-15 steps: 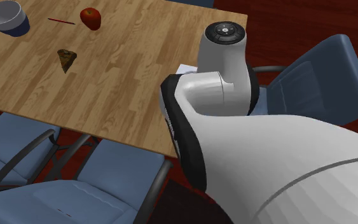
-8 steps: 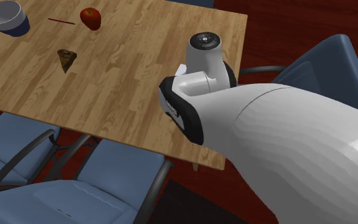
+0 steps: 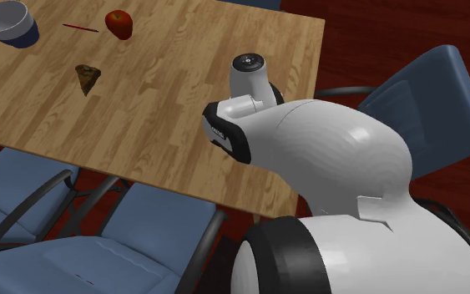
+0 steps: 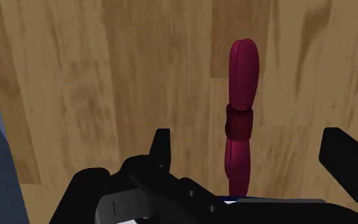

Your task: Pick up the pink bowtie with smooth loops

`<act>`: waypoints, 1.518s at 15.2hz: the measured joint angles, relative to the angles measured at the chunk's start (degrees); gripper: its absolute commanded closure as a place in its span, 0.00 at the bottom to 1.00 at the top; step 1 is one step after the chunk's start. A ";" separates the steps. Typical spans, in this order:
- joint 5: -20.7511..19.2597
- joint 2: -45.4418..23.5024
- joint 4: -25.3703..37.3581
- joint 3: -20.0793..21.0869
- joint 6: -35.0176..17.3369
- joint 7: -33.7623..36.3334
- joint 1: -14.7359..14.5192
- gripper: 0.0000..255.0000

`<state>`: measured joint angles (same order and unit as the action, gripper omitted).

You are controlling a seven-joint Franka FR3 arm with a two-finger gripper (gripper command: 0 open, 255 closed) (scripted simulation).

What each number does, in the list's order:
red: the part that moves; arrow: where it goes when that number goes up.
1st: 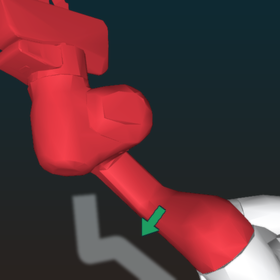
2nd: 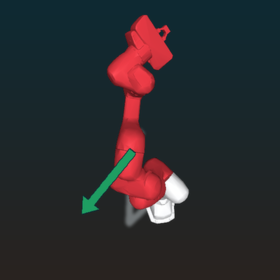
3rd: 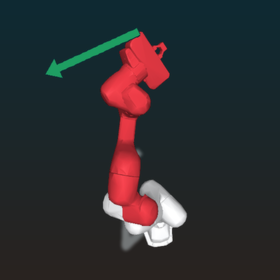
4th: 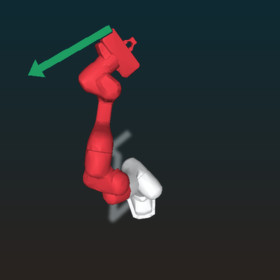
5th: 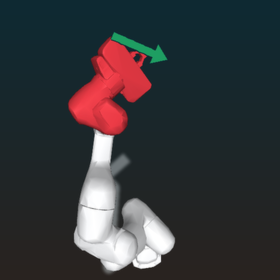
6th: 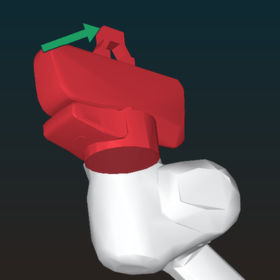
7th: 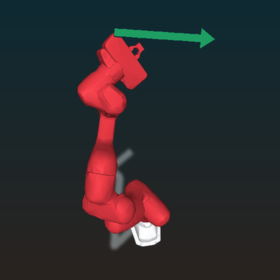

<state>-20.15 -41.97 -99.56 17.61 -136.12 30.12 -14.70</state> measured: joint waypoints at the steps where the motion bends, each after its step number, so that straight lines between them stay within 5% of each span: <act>1: -0.24 -0.87 0.41 -0.21 -0.37 0.26 -0.34 0.00; 7: -1.33 -4.98 2.23 -1.36 -2.61 0.86 -1.27 0.00; 8: -1.39 -5.23 2.36 -1.43 -2.73 0.89 -1.32 1.00; 23: -0.74 -2.92 1.56 -0.73 -1.23 0.43 -0.76 1.00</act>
<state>-20.89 -44.89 -98.01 16.88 -137.35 30.55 -15.46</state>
